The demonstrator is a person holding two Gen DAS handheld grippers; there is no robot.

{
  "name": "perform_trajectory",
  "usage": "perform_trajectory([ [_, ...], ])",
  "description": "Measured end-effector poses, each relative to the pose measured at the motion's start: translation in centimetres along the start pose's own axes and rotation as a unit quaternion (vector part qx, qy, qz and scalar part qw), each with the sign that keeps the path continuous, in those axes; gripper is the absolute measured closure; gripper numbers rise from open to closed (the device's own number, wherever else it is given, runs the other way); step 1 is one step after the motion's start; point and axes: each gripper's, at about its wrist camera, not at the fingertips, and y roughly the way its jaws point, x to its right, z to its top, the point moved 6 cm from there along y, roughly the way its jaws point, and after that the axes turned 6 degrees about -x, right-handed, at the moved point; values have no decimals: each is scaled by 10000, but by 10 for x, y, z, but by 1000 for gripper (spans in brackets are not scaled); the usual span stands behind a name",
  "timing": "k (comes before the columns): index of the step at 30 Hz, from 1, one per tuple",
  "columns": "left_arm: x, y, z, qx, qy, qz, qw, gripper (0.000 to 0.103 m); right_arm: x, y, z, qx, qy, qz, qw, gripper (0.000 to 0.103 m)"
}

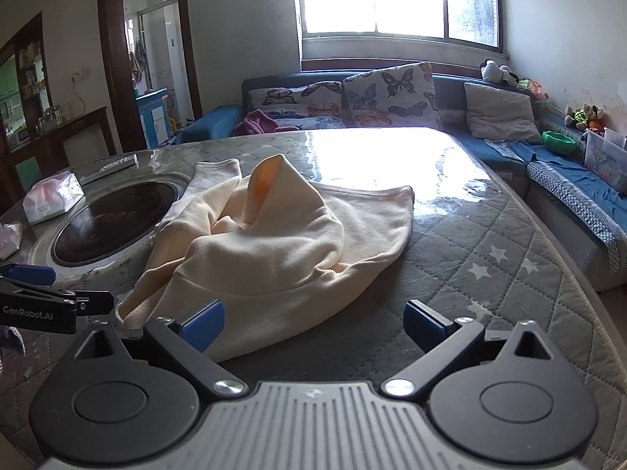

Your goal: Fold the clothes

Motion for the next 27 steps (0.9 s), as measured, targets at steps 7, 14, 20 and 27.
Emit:
perform_trajectory([
  [7, 6, -7, -2, 43, 65, -23, 10000, 0, -8, -4, -5, -56, -84, 82, 9999, 5],
  [14, 12, -11, -4, 37, 136, -38, 9999, 0, -13, -6, -9, -104, -116, 152, 9998, 9],
  [20, 15, -15, -7, 49, 169, -43, 9998, 0, -19, -10, -11, -99, -207, 143, 9996, 9],
  [27, 18, -20, -8, 88, 202, -57, 9997, 0, -23, -14, -13, -88, -280, 158, 9994, 9],
])
